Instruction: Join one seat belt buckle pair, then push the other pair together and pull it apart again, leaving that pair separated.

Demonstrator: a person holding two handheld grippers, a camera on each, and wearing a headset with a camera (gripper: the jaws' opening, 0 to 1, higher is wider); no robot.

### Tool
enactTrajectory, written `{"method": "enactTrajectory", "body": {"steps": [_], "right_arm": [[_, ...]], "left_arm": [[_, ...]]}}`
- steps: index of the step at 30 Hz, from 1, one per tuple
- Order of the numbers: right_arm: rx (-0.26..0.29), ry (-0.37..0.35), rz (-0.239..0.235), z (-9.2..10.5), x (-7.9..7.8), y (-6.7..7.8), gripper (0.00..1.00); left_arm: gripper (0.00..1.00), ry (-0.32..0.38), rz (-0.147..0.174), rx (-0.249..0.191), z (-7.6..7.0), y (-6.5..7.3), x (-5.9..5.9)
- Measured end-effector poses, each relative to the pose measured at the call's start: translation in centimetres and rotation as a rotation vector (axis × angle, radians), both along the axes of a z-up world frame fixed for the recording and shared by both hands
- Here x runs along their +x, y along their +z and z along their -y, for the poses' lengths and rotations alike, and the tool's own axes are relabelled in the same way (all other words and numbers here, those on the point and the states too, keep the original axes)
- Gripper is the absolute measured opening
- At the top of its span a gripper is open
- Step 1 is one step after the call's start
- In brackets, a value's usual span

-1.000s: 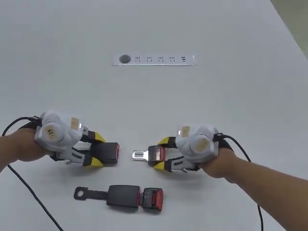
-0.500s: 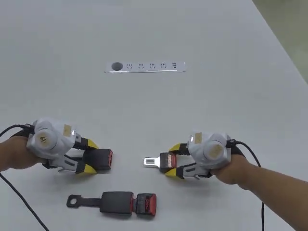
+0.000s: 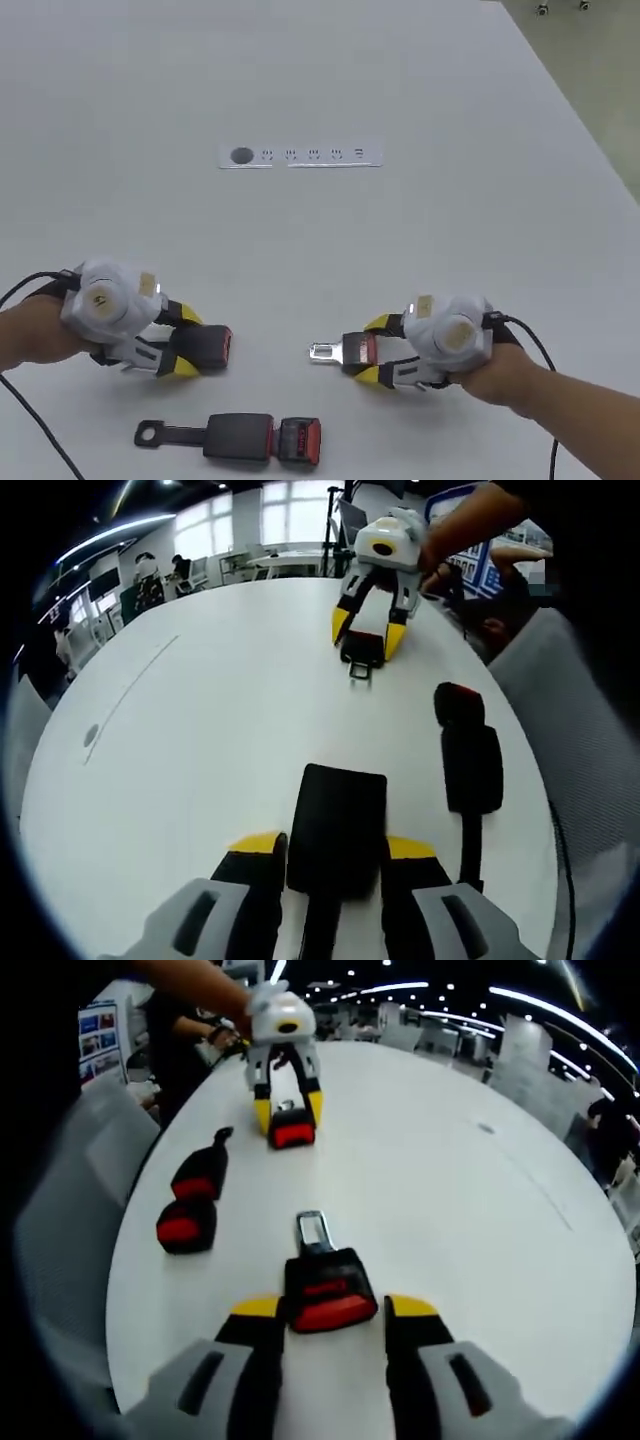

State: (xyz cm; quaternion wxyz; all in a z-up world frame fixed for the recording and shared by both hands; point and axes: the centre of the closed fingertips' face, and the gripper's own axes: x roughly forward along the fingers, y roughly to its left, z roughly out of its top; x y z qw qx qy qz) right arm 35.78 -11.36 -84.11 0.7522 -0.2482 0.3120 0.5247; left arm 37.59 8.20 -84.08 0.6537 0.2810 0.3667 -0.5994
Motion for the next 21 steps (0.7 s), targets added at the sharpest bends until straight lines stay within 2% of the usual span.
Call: {"method": "enactTrajectory", "body": {"steps": [1, 2, 4, 5, 7, 8, 10, 11, 12, 13, 14, 16, 19, 21], "right_arm": [[0.032, -0.041, 0.014, -0.1, 0.4, 0.5, 0.45], [0.039, -0.061, 0.015, 0.0, 0.4, 0.7, 0.52], [0.059, -0.135, 0.039, 0.4, 1.0, 1.5, 0.60], [0.077, -0.176, 0.049, 0.6, 1.3, 2.0, 0.64], [0.103, -0.234, 0.065, 0.8, 1.6, 2.9, 0.71], [0.125, -0.275, 0.072, 1.1, 1.7, 3.4, 0.76], [0.148, -0.335, 0.086, 1.5, 1.9, 4.1, 0.83], [0.136, -0.357, 0.104, 1.9, 2.1, 4.2, 0.86], [0.144, -0.390, 0.122, 2.1, 2.1, 4.7, 0.89], [0.164, -0.410, 0.122, 2.0, 2.0, 5.1, 0.93], [0.197, -0.433, 0.125, 1.9, 1.8, 5.7, 0.94], [0.203, -0.443, 0.141, 1.8, 1.4, 6.4, 0.95], [0.203, -0.433, 0.161, 1.4, 0.3, 7.3, 0.96], [0.198, -0.414, 0.171, 1.2, -0.5, 7.7, 0.96]], "left_arm": [[0.41, 0.053, 0.029, 0.037, -0.6, -0.1, 0.7], [0.44, 0.052, 0.031, 0.034, -0.7, -0.1, 0.8], [0.56, 0.107, -0.006, -0.061, 0.2, 1.2, 0.3], [0.62, 0.151, -0.006, -0.095, 0.3, 1.9, 0.3], [0.70, 0.203, 0.028, -0.111, -0.3, 2.2, 1.2], [0.71, 0.244, 0.045, -0.128, -0.4, 2.9, 1.4], [0.75, 0.328, 0.059, -0.188, -0.5, 4.2, 1.6], [0.78, 0.349, 0.081, -0.197, -0.8, 4.7, 1.8], [0.81, 0.409, 0.112, -0.228, -1.0, 5.6, 2.1], [0.83, 0.446, 0.116, -0.267, -0.9, 6.3, 2.1], [0.85, 0.493, 0.110, -0.309, -0.8, 7.3, 1.7], [0.89, 0.531, 0.136, -0.342, -1.2, 8.3, 1.2], [0.95, 0.550, 0.149, -0.334, -1.9, 8.8, 0.1], [0.96, 0.554, 0.156, -0.344, -2.2, 9.4, -1.2]]}}
